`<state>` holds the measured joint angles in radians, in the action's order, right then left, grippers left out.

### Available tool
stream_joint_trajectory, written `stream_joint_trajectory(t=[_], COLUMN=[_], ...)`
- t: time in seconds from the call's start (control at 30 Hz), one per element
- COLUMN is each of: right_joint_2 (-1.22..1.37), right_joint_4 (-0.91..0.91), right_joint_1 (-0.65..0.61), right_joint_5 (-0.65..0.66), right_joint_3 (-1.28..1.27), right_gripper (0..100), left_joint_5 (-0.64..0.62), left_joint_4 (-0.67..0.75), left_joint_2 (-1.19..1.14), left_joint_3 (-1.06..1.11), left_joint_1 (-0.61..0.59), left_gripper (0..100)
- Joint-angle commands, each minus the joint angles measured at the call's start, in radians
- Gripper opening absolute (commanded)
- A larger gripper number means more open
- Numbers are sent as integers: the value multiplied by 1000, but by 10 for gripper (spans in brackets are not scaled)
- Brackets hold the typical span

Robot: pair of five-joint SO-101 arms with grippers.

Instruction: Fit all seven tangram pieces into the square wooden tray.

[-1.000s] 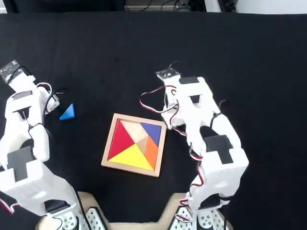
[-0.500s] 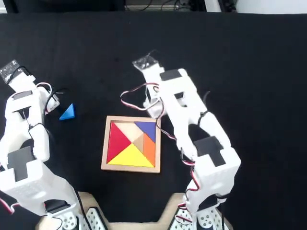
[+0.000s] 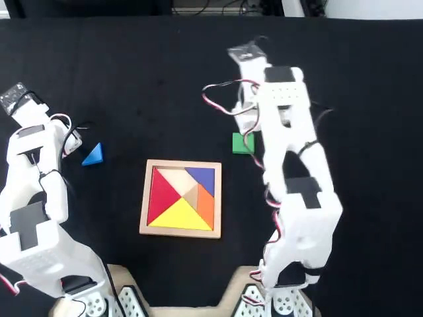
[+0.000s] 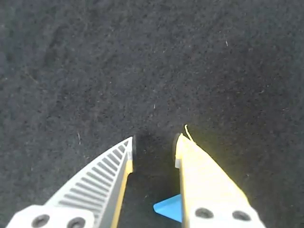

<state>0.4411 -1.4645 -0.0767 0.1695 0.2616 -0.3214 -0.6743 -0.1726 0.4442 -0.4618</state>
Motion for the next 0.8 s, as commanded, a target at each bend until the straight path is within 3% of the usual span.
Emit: stream_joint_trajectory(t=[0.0, 0.27, 0.5, 0.77], right_joint_2=[42, 107, 140, 306], right_joint_4=[-20, 48, 61, -5], right_joint_1=[11, -57, -123, -117], right_joint_5=[-87, -259, -282, -371], right_joint_3=[61, 62, 122, 246], right_gripper=[222, 227, 227, 227], left_joint_5=[-3, 0, 0, 0], left_joint_4=[15, 17, 17, 17], left_joint_2=[8, 6, 6, 6], left_joint_3=[-38, -36, -38, -39], left_joint_1=[-7, -7, -7, -7], left_gripper=[152, 152, 152, 152])
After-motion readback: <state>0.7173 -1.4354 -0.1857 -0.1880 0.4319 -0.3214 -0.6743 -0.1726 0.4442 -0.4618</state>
